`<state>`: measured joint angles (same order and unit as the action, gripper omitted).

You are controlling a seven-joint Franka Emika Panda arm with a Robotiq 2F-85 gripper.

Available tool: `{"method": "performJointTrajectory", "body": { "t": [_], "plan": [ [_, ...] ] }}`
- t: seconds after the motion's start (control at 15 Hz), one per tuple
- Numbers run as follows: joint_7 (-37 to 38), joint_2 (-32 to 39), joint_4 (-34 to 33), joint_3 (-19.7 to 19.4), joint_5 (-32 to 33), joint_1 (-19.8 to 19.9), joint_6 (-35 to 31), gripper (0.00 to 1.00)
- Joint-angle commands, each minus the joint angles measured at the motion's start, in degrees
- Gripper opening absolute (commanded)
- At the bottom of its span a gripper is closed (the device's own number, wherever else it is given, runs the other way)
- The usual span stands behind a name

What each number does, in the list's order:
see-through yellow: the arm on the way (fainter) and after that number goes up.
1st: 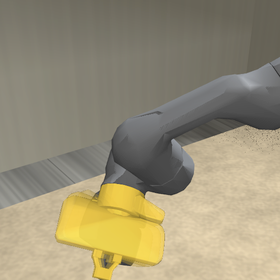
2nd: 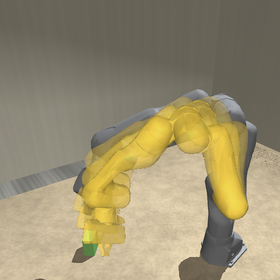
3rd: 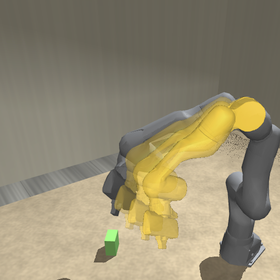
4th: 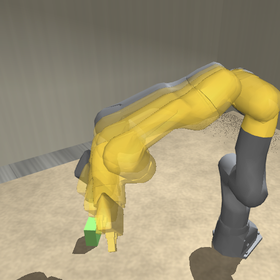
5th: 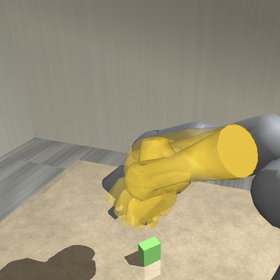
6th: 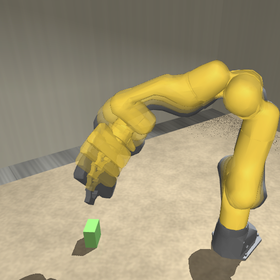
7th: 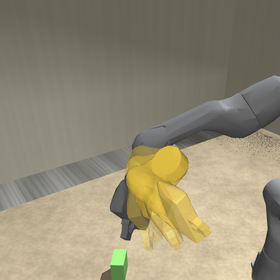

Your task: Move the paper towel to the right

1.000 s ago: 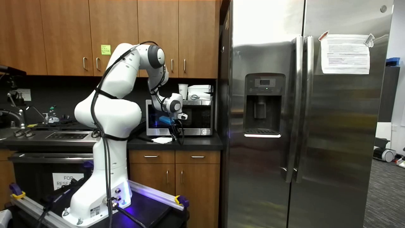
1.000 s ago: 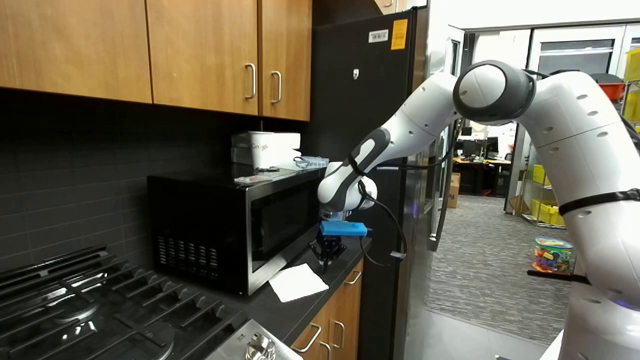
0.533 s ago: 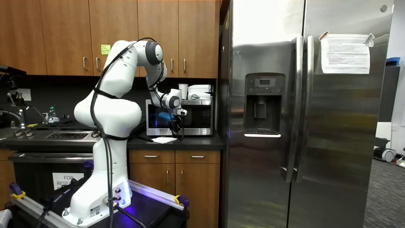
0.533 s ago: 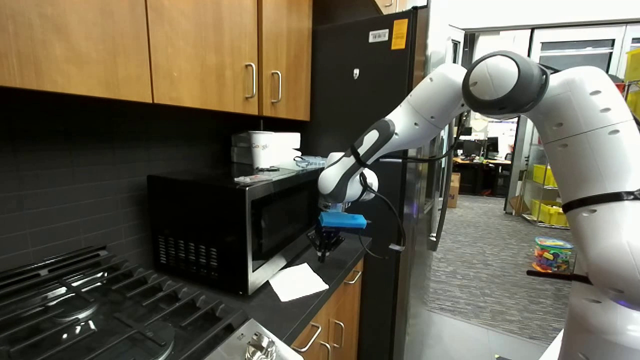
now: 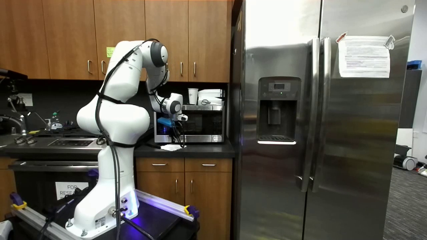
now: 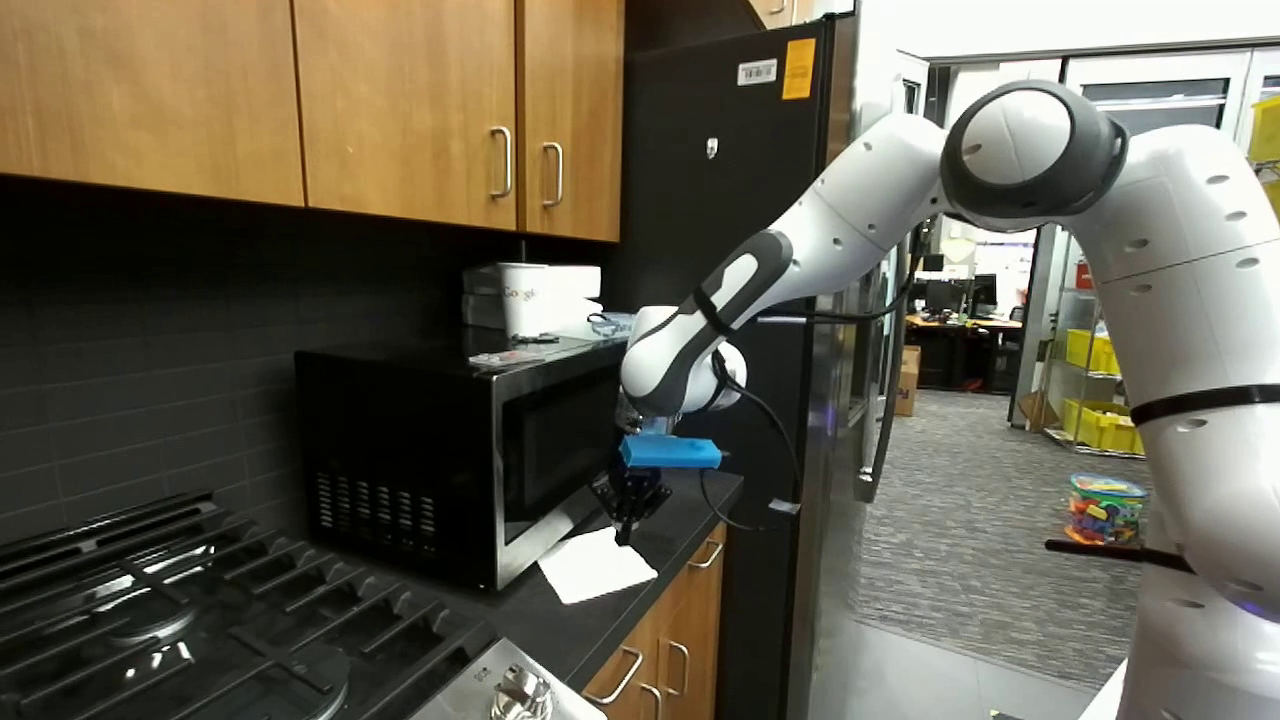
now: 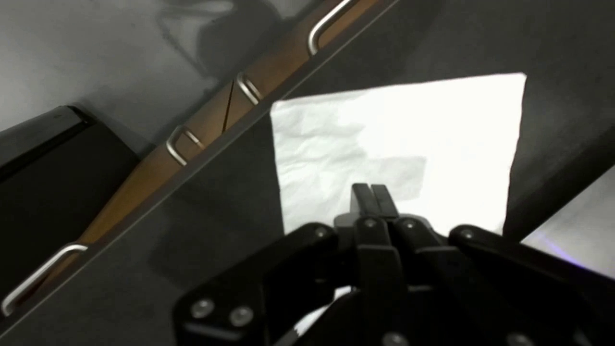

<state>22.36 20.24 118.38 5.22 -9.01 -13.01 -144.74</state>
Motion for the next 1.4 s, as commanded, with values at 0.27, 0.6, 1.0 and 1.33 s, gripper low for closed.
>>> {"method": "performJointTrajectory", "body": {
  "t": [0.27,0.6,1.0,1.33],
  "plan": [
    [1.46,0.50,1.99,2.58,0.60,-3.48,-0.13,0.56],
    [1.40,1.39,1.40,2.62,0.88,-4.27,0.45,0.90],
    [1.38,2.32,0.19,2.09,1.12,-3.97,0.89,1.00],
    [1.50,4.15,-2.43,1.55,0.96,-3.64,1.31,1.00]
  ]
}}
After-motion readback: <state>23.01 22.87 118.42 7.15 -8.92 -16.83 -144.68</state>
